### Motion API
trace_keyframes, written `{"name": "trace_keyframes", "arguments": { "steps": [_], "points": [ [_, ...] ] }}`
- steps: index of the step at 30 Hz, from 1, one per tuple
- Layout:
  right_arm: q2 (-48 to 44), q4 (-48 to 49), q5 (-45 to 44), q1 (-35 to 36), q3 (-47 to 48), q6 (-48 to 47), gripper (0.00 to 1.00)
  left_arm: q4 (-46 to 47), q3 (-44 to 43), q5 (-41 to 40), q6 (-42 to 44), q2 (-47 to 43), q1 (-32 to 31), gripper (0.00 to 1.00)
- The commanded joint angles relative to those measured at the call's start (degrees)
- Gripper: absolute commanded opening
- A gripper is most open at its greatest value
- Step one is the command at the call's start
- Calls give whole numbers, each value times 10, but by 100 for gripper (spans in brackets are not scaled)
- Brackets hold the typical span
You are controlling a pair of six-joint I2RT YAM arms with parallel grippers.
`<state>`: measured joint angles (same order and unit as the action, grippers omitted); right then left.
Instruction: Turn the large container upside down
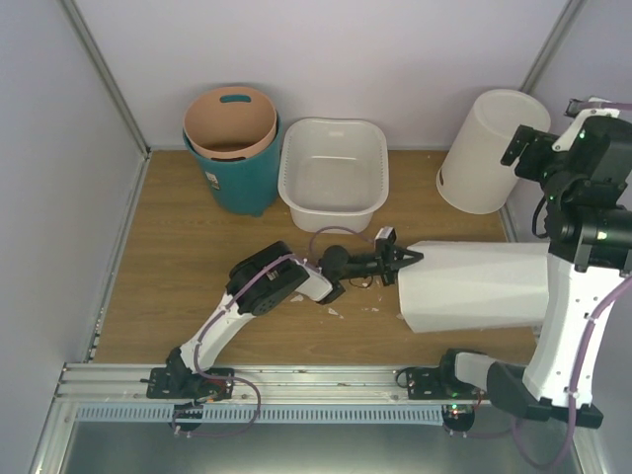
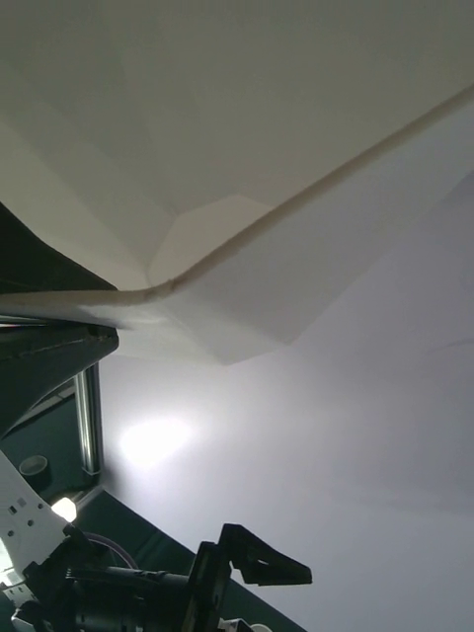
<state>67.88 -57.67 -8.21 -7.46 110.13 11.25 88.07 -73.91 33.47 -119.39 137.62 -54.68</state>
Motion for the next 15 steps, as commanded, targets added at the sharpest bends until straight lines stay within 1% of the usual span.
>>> {"name": "trace_keyframes", "arguments": {
  "steps": [1, 2, 3, 4, 6, 7, 11, 13, 15],
  "points": [
    [64, -167, -31, -2, 97, 23, 100, 178, 14, 34, -1, 19, 13, 2],
    [64, -183, -45, -1, 91, 34, 100, 178, 11, 36, 0, 19, 16, 1],
    [49, -185, -35, -1, 63, 51, 100, 179, 9, 39, 1, 21, 20, 2],
    [33, -185, -30, -2, 41, 72, 100, 179, 8, 40, 2, 20, 23, 3],
    [9, -184, -14, -1, -2, 121, 100, 178, 8, 43, 5, 20, 30, 10],
    [4, -184, -3, -1, -24, 132, 100, 178, 7, 46, 5, 22, 32, 10],
    [-11, -181, 24, 0, -115, 172, 100, 178, 5, 59, 2, 29, 40, 9],
    [-36, -164, 6, 1, -143, 194, 100, 178, 10, 62, 5, 28, 43, 7],
    [-68, -143, -23, 1, -158, 216, 100, 178, 13, 64, 7, 29, 45, 8]
  ]
}}
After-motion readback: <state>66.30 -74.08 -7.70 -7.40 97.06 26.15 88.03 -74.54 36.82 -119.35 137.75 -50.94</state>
